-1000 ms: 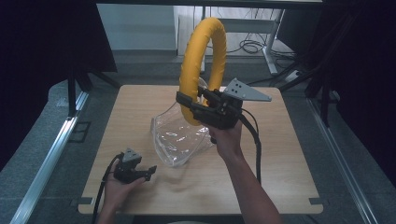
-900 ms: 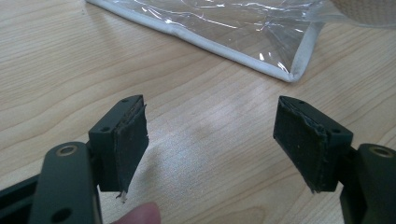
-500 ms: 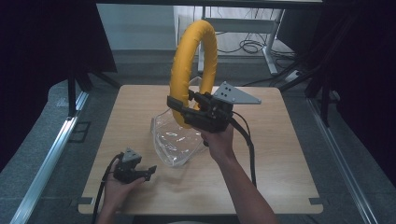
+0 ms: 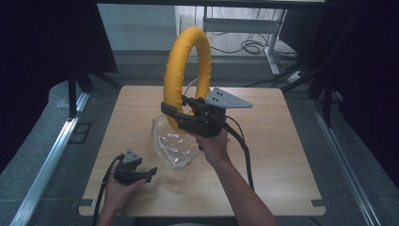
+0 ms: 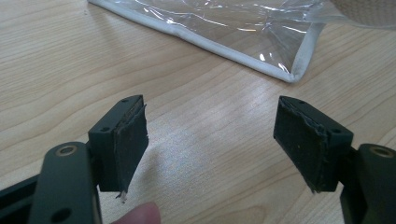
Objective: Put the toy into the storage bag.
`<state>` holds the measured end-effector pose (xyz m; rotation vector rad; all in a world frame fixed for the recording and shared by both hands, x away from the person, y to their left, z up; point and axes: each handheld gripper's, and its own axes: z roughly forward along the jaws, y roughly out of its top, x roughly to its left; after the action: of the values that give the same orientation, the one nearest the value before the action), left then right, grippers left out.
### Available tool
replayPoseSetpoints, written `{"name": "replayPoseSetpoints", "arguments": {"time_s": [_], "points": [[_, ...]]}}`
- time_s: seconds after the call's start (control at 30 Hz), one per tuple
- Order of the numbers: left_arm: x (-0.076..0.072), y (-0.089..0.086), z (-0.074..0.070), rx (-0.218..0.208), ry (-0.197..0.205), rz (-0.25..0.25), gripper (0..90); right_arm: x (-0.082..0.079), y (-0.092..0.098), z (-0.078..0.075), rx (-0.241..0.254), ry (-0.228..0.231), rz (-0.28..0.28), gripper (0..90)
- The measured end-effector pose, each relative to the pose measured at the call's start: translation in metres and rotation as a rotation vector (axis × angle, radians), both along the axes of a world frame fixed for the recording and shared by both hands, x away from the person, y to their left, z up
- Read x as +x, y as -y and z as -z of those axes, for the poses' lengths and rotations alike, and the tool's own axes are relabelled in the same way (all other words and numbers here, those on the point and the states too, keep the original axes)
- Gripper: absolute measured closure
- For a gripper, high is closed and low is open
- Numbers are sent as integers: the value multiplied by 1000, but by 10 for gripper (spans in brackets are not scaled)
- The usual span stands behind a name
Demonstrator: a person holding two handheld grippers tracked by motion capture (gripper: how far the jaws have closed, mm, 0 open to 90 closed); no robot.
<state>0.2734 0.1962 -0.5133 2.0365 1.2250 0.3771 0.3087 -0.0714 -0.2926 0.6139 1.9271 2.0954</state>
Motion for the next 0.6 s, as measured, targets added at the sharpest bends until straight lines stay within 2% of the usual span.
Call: {"name": "replayPoseSetpoints", "arguments": {"time_s": [0.6], "points": [[1, 1, 1, 8, -4, 6, 261, 1, -9, 24, 2, -43, -24, 506]]}}
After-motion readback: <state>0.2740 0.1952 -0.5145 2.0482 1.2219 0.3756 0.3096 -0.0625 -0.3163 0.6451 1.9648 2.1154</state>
